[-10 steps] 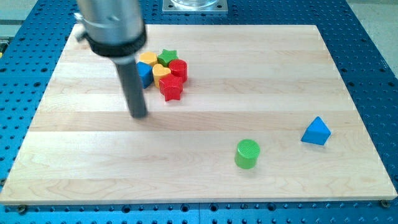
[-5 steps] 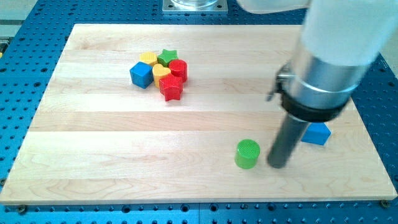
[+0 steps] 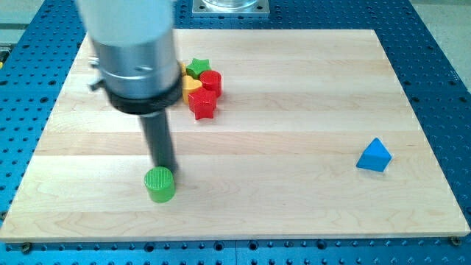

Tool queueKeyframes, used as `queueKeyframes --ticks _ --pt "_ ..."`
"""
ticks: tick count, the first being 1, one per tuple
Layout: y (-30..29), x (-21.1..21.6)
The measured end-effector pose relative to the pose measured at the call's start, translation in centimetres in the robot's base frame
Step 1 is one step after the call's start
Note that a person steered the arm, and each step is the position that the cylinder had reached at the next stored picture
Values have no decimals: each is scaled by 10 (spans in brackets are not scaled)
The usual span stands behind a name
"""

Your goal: Move the green circle below the cube

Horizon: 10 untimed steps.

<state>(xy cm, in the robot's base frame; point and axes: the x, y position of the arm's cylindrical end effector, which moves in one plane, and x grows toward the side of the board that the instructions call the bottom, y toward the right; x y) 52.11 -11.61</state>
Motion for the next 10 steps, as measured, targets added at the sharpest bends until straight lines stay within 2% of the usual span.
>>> queueKeyframes --ticks 1,2,3,4,5,6,7,8,9,10 --pt "-1 1" --pt "30 34" --pt "50 16" --pt "84 44" --pt "48 93" --pt "-11 92" --pt "-40 48" --pt "-10 -16" --pt "-13 -42" --pt "14 -18"
